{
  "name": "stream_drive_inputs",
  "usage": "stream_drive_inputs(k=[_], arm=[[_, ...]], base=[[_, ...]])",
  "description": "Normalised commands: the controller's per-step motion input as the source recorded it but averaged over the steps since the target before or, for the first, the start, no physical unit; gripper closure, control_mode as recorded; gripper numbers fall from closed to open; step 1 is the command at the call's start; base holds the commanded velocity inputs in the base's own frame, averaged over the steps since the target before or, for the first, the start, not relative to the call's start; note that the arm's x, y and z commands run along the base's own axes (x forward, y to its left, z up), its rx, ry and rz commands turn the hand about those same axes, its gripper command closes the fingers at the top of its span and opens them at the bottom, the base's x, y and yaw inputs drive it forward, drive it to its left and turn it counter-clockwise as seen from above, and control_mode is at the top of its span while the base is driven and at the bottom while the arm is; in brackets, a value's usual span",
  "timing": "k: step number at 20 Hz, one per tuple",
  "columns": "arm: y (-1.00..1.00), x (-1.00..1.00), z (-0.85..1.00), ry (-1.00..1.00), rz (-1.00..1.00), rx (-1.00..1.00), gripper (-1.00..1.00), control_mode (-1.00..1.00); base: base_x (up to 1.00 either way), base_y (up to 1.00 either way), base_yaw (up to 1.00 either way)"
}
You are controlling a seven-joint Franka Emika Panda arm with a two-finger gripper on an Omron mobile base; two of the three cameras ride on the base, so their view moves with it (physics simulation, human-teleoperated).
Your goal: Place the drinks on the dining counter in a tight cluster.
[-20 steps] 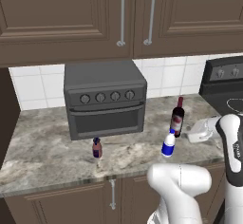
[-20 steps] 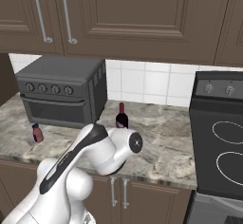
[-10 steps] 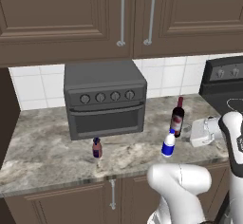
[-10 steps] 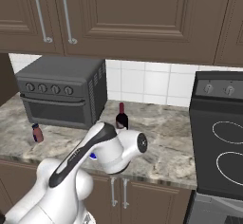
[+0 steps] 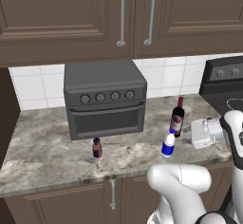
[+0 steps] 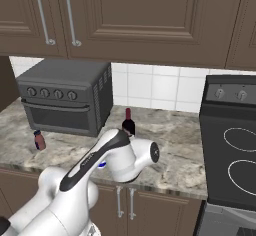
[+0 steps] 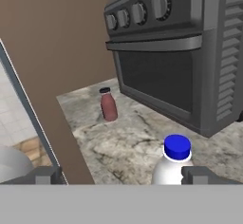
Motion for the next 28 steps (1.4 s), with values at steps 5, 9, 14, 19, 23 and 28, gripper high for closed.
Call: stream_drive_inputs(k=[5, 9, 14, 19, 23, 28], arm=[[0.0, 0.06, -0.09, 0.0, 0.0, 0.0, -1.0, -1.0], [0.0, 0.04, -0.1, 0.0, 0.0, 0.0, -1.0, -1.0], [0.0, 0.17, -0.14, 0.0, 0.0, 0.0, -1.0, -1.0], [-0.06, 0.14, 0.0, 0.0, 0.0, 0.0, -1.0, -1.0], [-0.1, 0.11, 0.0, 0.0, 0.0, 0.0, -1.0, -1.0], [-0.03, 0.03, 0.0, 0.0, 0.0, 0.0, -1.0, -1.0]], base=[[0.0, 0.0, 0.0], [0.0, 0.0, 0.0], [0.0, 0.0, 0.0], [0.0, 0.0, 0.0], [0.0, 0.0, 0.0], [0.0, 0.0, 0.0]])
